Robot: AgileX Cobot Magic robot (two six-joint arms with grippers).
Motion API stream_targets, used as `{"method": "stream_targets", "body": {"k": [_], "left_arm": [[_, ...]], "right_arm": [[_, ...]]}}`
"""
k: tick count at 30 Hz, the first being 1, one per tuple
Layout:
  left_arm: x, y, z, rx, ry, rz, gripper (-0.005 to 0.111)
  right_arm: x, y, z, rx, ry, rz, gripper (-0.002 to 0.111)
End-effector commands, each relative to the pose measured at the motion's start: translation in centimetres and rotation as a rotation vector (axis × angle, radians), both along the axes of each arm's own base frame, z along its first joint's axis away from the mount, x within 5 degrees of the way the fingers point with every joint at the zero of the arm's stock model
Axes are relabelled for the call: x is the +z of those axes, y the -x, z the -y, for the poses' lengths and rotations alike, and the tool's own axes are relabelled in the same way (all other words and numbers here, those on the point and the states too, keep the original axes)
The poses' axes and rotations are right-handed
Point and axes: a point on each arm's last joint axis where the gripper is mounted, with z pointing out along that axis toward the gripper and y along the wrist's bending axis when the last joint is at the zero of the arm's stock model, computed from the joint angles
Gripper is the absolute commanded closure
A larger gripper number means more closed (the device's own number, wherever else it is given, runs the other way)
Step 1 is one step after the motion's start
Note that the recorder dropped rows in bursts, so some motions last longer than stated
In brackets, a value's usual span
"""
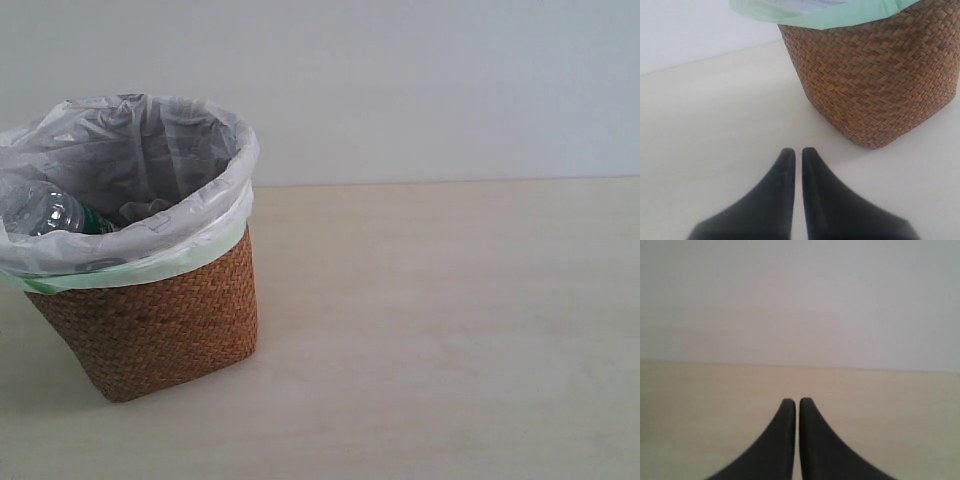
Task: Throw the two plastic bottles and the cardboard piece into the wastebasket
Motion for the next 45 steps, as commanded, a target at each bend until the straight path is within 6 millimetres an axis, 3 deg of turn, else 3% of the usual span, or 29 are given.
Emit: {"method": "stream_targets", "body": {"k": [1, 9, 13, 45], "left_arm": [[0.0, 0.0, 0.0, 0.007, 0.018, 0.014, 0.103], [0.0, 0.0, 0.0, 0.007, 0.018, 0.014, 0.103], [0.0, 0.0, 0.0, 0.007, 0.018, 0.014, 0.103], [0.0, 0.0, 0.0, 0.007, 0.018, 0.014, 0.103]], "right_arm": [[-1.9, -0.3, 0.0, -0.001, 0.022, -0.041, 0.108], [-2.6, -0.2, 0.0, -0.007, 0.029, -0.116, 0.108], [-3.8, 0.0, 0.2, -0.018, 0.053, -0.244, 0.108], [-3.8, 0.0, 0.2, -0.019, 0.056, -0.248, 0.108]]}}
